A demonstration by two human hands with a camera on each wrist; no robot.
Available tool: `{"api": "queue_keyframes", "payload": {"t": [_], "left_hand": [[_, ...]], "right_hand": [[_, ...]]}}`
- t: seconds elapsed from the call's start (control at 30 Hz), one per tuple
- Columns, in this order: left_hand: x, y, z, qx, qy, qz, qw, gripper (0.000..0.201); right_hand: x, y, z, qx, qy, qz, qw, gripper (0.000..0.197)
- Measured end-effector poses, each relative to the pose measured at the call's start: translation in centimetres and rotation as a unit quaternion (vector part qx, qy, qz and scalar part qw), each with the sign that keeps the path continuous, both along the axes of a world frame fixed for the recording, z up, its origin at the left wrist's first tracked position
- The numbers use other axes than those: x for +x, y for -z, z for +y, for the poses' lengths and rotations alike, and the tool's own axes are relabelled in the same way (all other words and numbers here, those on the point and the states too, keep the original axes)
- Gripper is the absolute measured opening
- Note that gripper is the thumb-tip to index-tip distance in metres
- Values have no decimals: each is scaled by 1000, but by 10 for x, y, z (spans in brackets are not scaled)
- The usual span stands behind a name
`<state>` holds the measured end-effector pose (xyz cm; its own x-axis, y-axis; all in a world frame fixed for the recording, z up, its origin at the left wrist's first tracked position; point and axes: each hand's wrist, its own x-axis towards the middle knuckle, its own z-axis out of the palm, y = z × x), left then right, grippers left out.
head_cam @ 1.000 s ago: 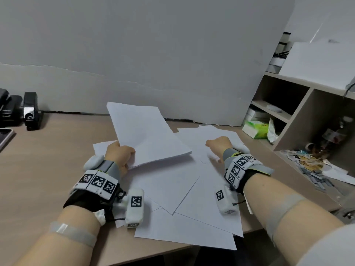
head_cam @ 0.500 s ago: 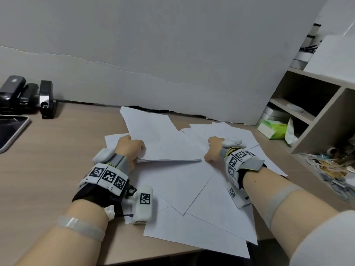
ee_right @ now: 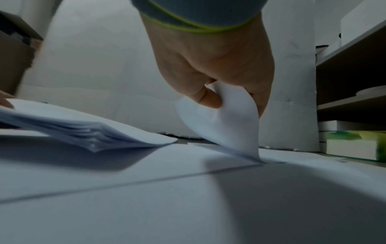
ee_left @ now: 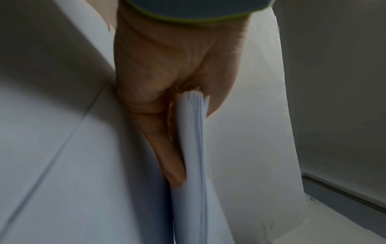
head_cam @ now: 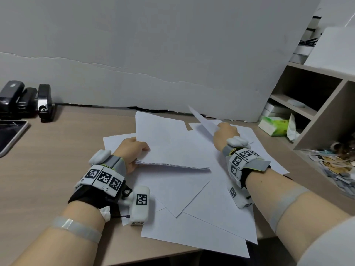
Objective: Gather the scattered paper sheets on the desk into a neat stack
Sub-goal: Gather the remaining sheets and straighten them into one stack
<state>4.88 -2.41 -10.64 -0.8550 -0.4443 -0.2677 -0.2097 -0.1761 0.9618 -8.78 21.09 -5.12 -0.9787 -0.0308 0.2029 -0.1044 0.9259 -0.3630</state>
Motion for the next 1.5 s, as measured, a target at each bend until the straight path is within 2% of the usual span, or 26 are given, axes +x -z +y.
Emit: {"api": "queue_keyframes", "payload": {"t": [0.1, 0.2, 0.3, 0.43, 0.57, 0.77, 0.87, 0.9, 1.0, 1.13, 1.27, 1.37, 1.5], "left_hand": [[1, -1, 2, 26, 15, -1, 1000, 12], [2, -3, 2, 55, 21, 2, 998, 12], [5, -6, 5, 92, 17, 5, 996, 16], [7, -7, 7, 113, 4, 7, 994, 20], [7, -8, 9, 143, 5, 10, 990, 30], [8, -13, 8, 192, 25, 34, 981, 38], [11, -14, 9, 142, 32, 2, 989, 14], [10, -13, 9, 119, 37, -9, 992, 10], [8, -9, 5, 54, 42, -23, 997, 23], [7, -10, 5, 38, 33, 0, 999, 27], [5, -10, 2, 50, -1, 30, 998, 20], [3, -8, 0, 58, -21, 39, 997, 18], [2, -5, 4, 67, 3, 37, 997, 24]], "right_hand": [[6, -5, -5, -36, -106, 29, 993, 34], [18, -7, -9, -51, -223, 55, 972, 38], [34, -5, -13, -52, -280, 15, 959, 41], [42, 6, -11, -29, -267, -51, 962, 46], [47, 8, -18, -20, -247, -60, 967, 42], [51, 10, -21, -17, -276, -99, 956, 40], [52, 8, -20, 8, -286, -120, 951, 50], [52, 6, -18, 15, -278, -119, 953, 55], [45, 3, -5, 41, -205, -108, 972, 62], [34, -2, 29, 82, -82, -131, 985, 47], [25, -13, 68, 120, 28, -171, 978, 41], [13, -9, 85, 84, 79, -233, 966, 50], [0, 1, 94, -3, 98, -262, 960, 46]]}}
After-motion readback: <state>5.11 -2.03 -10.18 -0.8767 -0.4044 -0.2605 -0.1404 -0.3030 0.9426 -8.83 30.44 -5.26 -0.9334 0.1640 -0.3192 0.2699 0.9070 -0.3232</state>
